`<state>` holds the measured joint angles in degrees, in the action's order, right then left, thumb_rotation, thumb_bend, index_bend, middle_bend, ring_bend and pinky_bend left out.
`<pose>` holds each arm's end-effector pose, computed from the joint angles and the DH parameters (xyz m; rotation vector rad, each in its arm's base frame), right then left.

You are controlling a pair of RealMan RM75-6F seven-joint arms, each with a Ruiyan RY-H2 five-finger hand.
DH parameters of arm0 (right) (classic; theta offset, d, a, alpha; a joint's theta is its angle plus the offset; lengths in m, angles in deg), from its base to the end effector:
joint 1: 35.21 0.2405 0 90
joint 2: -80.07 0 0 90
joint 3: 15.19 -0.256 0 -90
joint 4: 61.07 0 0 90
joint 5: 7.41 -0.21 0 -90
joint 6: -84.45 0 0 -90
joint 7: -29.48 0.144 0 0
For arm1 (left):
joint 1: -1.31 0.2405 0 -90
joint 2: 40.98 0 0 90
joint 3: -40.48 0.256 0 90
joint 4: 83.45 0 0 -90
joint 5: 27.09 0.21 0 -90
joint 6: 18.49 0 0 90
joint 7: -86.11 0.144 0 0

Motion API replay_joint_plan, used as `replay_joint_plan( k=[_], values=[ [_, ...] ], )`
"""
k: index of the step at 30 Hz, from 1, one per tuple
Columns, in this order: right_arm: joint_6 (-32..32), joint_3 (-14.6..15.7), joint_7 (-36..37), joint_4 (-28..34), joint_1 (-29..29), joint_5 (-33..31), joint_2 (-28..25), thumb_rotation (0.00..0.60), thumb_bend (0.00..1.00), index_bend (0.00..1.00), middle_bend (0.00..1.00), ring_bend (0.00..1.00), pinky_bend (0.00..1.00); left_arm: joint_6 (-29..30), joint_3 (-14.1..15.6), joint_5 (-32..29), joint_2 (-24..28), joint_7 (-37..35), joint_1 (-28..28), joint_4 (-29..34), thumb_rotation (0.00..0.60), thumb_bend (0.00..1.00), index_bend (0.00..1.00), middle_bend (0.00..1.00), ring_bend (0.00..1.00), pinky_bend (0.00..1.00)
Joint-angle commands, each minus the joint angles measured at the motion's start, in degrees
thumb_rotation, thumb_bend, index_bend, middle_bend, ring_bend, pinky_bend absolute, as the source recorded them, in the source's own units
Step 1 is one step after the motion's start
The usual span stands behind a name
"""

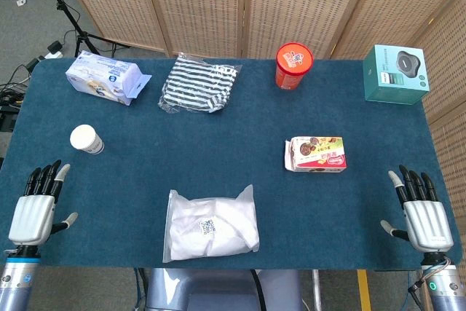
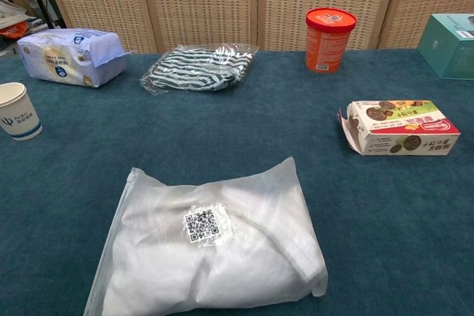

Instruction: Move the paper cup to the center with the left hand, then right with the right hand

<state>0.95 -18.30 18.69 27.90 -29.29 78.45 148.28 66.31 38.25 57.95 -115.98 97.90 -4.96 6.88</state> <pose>-0.3143 -0.1882 0.1384 1.4598 -0.7748 0.7733 -0.2959 0.1849 0.0997 -1.4234 -0.8729 -0.8663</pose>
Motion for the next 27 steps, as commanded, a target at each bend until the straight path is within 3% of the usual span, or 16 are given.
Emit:
replay_joint_plan(
  k=[1,27],
  values=[
    [0.0,0.0,0.0,0.0,0.0,0.0,0.0,0.6,0.13,0.0,0.0,0.0,0.0,-0.1,0.0,0.0,0.0,0.0,0.0,0.0,0.6,0.16,0.0,0.0,0.0,0.0],
    [0.4,0.4,-1.2,0.5,0.0,0.3,0.2,0.6,0.13,0.0,0.0,0.0,0.0,1.3,-0.4,0.3,0.4,-0.5,0.3,0.5,0.6,0.16,0.0,0.0,0.0,0.0]
  ],
)
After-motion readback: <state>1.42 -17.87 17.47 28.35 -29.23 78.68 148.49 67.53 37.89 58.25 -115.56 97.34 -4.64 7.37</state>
